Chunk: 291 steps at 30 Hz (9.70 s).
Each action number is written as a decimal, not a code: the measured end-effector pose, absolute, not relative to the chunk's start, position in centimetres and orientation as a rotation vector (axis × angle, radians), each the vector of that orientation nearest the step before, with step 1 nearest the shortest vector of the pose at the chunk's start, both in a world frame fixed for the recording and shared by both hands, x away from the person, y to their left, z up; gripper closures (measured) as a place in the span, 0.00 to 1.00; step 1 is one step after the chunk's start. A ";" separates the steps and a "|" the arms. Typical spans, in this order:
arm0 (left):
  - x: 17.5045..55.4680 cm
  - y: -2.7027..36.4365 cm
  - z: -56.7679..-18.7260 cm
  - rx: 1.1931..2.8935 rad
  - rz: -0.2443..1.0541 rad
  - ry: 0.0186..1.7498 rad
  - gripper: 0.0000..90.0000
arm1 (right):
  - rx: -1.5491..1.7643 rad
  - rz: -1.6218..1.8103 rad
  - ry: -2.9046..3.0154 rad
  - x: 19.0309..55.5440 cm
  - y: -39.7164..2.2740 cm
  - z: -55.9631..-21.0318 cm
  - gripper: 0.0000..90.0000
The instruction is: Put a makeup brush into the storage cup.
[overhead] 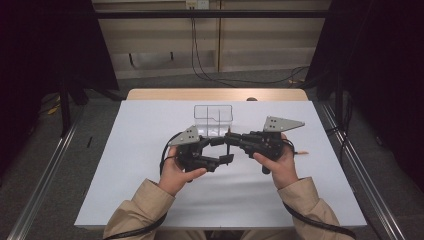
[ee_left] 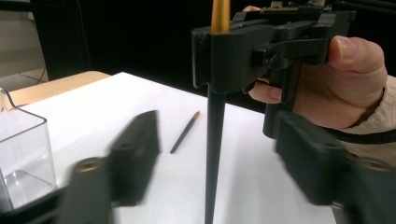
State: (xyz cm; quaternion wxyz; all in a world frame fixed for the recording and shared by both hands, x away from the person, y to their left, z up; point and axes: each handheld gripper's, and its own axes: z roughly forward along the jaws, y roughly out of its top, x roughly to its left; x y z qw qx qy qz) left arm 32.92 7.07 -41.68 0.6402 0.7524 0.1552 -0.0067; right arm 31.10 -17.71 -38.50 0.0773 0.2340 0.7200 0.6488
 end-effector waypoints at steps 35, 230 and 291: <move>33.2 11.9 -41.2 1.697 0.032 0.313 0.01 | 0.689 1.929 2.155 31.0 -18.0 -38.5 0.93; 30.4 26.8 -43.7 1.769 0.227 0.522 0.01 | 0.861 1.735 1.834 42.7 -17.2 -36.3 0.93; 30.4 26.8 -43.7 1.764 0.221 0.519 0.01 | 0.931 1.665 1.875 43.4 -17.6 -39.8 0.93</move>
